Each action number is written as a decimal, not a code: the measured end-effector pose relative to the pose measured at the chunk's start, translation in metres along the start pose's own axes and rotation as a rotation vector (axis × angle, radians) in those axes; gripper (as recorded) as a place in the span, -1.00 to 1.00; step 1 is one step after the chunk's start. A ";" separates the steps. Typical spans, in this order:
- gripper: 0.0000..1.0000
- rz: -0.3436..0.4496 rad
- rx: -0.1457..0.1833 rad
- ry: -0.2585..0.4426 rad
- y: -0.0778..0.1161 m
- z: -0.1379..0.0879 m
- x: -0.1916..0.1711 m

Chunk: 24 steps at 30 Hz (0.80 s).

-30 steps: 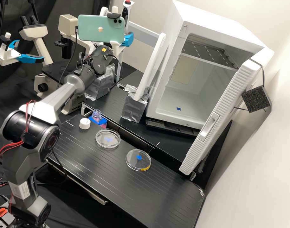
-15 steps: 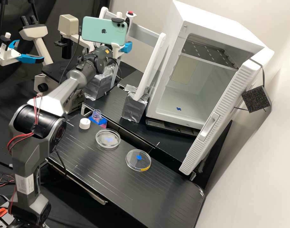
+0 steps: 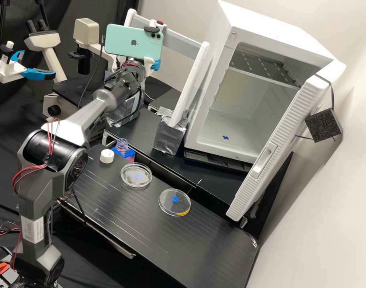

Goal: Use the pipette

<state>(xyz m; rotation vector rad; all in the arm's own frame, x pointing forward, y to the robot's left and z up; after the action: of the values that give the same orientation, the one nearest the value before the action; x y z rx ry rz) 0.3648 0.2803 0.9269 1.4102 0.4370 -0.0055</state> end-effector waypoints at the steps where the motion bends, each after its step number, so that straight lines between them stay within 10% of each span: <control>1: -1.00 0.002 0.000 -0.003 0.001 0.001 0.000; 8: -1.00 0.004 0.000 -0.005 0.002 0.002 0.000; 9: 1.00 0.003 0.000 -0.006 0.001 0.002 0.000; 24: 1.00 0.045 -0.022 -0.038 -0.002 0.011 0.002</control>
<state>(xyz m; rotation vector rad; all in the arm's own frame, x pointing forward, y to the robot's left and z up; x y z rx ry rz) 0.3695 0.2704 0.9257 1.3954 0.3724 0.0091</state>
